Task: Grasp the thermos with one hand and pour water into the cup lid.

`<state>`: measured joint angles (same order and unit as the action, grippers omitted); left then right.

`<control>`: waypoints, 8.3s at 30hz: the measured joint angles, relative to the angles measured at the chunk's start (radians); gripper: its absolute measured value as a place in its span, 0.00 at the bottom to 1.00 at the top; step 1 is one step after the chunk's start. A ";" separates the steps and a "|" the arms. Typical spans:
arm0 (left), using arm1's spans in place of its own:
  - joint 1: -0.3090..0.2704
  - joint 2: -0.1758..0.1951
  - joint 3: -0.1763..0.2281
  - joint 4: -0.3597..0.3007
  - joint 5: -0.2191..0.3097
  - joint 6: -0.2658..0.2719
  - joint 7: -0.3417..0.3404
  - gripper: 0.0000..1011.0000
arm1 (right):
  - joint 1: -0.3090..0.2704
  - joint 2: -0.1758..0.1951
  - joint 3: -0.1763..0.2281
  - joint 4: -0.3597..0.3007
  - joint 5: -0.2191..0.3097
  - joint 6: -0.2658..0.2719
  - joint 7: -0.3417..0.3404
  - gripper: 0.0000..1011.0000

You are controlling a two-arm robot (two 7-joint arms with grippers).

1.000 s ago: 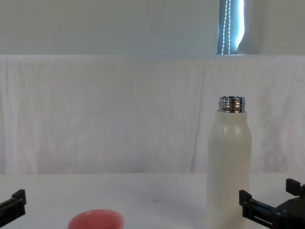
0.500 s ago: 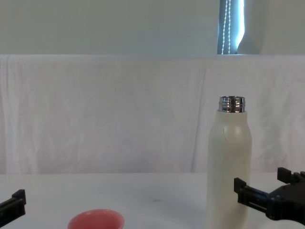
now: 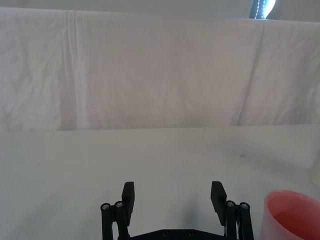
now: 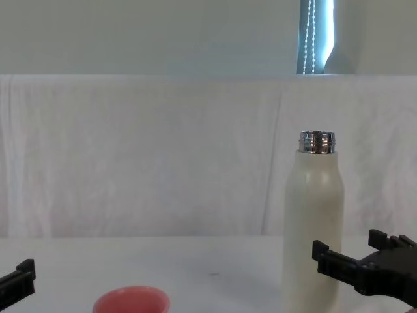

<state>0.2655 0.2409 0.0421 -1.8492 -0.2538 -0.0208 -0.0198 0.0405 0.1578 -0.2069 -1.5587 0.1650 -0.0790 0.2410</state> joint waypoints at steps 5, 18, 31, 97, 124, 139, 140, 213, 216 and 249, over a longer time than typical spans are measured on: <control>0.000 0.000 0.000 0.000 0.000 0.000 0.000 0.99 | 0.022 0.004 -0.010 0.027 0.003 -0.008 0.005 0.99; 0.000 0.000 0.000 0.000 0.000 0.000 0.000 0.99 | 0.073 0.006 -0.034 0.101 -0.012 -0.025 0.007 0.99; 0.000 0.000 0.000 0.000 0.000 0.000 0.000 0.99 | 0.104 -0.004 -0.044 0.152 -0.027 -0.029 -0.005 0.99; 0.000 0.000 0.000 0.000 0.000 0.000 0.000 0.99 | 0.230 -0.064 -0.047 0.324 0.003 -0.062 -0.002 0.99; 0.000 0.000 0.000 0.000 0.000 0.000 0.000 0.99 | 0.246 -0.072 -0.041 0.347 0.004 -0.071 -0.004 0.94; 0.000 0.000 0.000 0.000 0.000 0.000 0.000 0.99 | 0.245 -0.071 -0.042 0.345 0.004 -0.070 -0.004 0.94; 0.000 0.000 0.000 0.000 0.000 0.000 0.000 0.99 | 0.245 -0.071 -0.042 0.345 0.004 -0.070 -0.004 0.94; 0.000 0.000 0.000 0.000 0.000 0.000 0.000 0.99 | 0.210 0.108 -0.161 0.165 -0.398 -0.167 -0.040 0.94; 0.000 0.000 0.000 0.000 0.000 0.000 0.000 0.99 | 0.210 0.105 -0.161 0.165 -0.403 -0.172 -0.044 0.94; 0.000 0.000 0.000 0.000 0.000 0.000 0.000 0.99 | 0.239 0.085 -0.184 0.206 -0.486 -0.203 -0.082 0.94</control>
<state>0.2655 0.2410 0.0421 -1.8492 -0.2538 -0.0207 -0.0199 0.2793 0.2429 -0.3914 -1.3524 -0.3205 -0.2817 0.1595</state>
